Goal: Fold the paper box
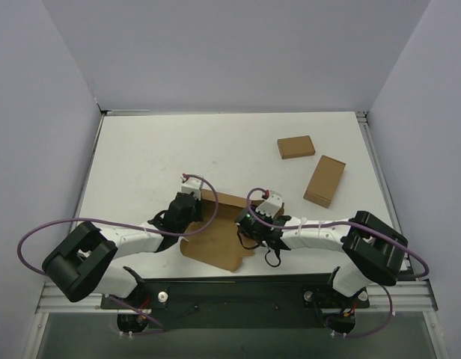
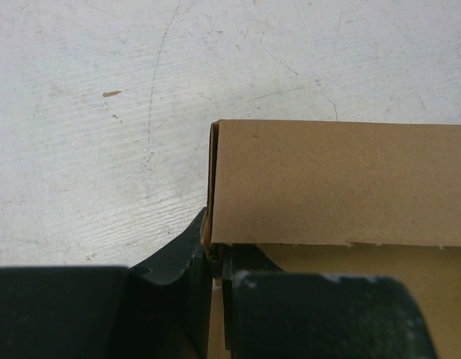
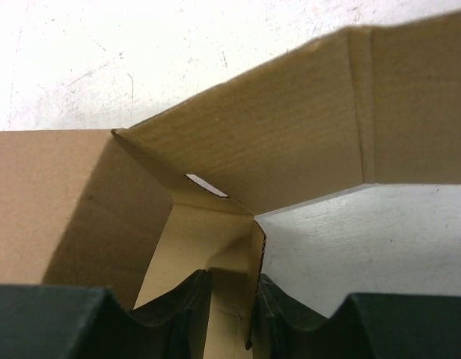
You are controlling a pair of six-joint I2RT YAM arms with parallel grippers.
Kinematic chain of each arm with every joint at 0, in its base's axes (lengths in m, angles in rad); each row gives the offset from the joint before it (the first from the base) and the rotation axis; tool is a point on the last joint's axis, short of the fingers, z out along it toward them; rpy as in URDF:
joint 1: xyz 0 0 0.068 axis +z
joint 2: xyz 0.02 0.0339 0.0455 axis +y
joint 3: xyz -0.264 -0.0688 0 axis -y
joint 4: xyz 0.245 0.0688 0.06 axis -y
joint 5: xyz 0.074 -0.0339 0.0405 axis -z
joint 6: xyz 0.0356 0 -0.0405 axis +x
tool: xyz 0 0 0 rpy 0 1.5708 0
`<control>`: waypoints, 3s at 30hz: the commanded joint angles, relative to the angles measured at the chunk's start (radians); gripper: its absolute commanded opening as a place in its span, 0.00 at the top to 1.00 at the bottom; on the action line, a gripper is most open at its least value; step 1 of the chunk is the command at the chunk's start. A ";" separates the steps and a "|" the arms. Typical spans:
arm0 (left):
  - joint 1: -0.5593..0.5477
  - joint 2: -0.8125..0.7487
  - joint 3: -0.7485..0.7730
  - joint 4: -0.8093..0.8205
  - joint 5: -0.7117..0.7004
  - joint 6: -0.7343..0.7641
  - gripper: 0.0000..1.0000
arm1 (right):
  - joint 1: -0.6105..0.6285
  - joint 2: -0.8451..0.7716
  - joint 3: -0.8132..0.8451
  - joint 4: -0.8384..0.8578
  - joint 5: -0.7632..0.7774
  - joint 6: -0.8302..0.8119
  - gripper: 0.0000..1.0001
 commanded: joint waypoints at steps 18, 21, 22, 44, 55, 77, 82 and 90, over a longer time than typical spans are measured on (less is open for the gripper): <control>-0.007 0.013 0.030 -0.032 0.014 0.001 1.00 | -0.037 -0.294 -0.150 -0.269 0.117 0.099 0.68; -0.007 0.014 0.029 -0.030 0.016 -0.001 1.00 | -0.059 -0.270 -0.152 -0.267 0.108 0.107 0.74; -0.006 0.016 0.030 -0.030 0.017 -0.001 1.00 | -0.075 -0.255 -0.155 -0.258 0.102 0.106 0.75; -0.009 0.034 0.035 -0.023 0.036 0.001 1.00 | -0.063 -0.172 -0.152 0.193 0.004 -0.157 0.89; -0.012 0.039 0.038 -0.024 0.036 0.002 1.00 | -0.066 -0.084 -0.141 0.299 -0.053 -0.178 0.91; 0.048 0.022 0.038 -0.061 0.034 0.016 1.00 | -0.080 -0.328 -0.130 0.029 -0.038 -0.343 0.67; 0.048 0.025 0.038 -0.058 0.054 0.014 1.00 | -0.192 -0.535 -0.112 -0.031 -0.186 -0.502 0.48; 0.049 0.021 0.030 -0.044 0.079 0.010 1.00 | -0.598 -0.450 -0.081 0.074 -0.539 -0.603 0.35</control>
